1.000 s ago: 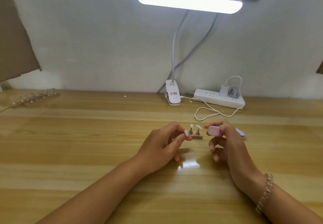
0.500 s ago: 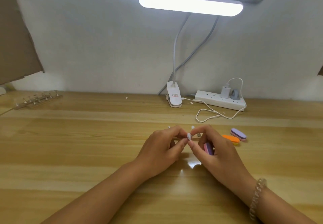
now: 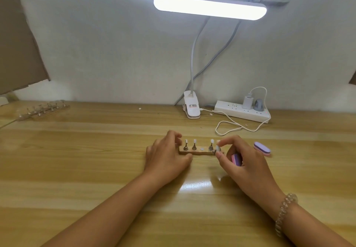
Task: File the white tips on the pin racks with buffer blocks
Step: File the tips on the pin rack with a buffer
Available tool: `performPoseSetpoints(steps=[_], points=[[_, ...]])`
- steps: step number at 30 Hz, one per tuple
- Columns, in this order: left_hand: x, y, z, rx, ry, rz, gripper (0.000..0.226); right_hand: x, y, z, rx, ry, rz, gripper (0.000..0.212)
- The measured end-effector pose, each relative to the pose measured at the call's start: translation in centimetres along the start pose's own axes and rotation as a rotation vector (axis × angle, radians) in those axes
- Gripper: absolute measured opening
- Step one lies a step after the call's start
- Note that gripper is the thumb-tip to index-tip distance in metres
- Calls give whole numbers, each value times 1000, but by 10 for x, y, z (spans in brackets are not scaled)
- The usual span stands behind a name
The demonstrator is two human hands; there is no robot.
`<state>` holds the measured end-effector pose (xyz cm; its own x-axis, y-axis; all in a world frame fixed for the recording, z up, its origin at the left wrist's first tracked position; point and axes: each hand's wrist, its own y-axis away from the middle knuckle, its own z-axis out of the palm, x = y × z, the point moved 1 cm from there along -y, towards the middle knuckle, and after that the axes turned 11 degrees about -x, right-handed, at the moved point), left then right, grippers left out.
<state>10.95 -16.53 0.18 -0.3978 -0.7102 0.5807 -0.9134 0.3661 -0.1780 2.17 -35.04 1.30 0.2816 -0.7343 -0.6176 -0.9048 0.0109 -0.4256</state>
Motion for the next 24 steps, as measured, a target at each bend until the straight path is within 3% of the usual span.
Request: performPoseSetpoints(steps=[11, 24], points=[[11, 8, 5, -45, -85, 324, 28, -1, 0, 2, -9, 121, 29, 16], [13, 10, 6, -23, -109, 371, 22, 0, 1, 5, -84, 195, 45, 22]])
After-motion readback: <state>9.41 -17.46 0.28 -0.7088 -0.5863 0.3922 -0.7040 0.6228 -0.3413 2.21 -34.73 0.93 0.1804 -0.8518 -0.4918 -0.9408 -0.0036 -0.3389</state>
